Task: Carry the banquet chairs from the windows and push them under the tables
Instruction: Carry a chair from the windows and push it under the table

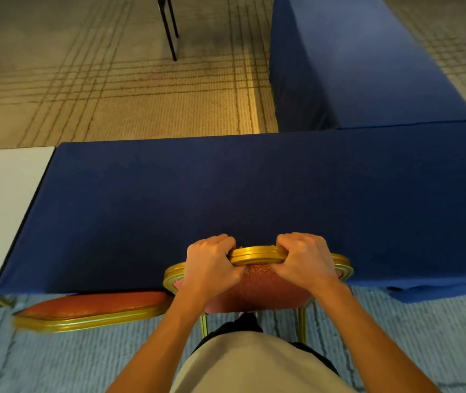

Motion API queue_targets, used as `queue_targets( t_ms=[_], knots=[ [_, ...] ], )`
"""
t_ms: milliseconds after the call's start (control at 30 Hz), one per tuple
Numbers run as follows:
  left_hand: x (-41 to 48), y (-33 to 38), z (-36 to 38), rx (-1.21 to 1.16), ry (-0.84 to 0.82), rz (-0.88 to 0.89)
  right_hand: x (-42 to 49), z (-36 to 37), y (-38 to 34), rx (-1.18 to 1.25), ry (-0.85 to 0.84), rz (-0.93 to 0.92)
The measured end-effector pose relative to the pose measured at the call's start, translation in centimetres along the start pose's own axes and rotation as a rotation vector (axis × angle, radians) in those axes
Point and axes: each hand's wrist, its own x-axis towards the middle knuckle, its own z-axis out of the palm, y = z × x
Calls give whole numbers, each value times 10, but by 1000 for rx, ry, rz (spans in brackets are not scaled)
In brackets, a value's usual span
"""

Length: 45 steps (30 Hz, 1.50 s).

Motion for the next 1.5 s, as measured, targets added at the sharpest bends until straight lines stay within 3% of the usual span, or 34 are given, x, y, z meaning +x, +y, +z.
queue_targets(
  t_ms=[167,433,667,1133,1500],
  knots=[
    [-9,1,0,14,-44,-36,-7,-8,-5,2,-220,36],
    [-74,10,7,65,-51,-62,-69,-3,-23,39,-278,28],
    [-132,27,6,69,-239,-123,-133,-3,-37,92,-337,72],
    [-290,49,26,69,-551,-135,-281,13,-79,69,-630,63],
    [-388,70,49,11,-344,-187,-376,37,-102,70,-619,67]
  ],
)
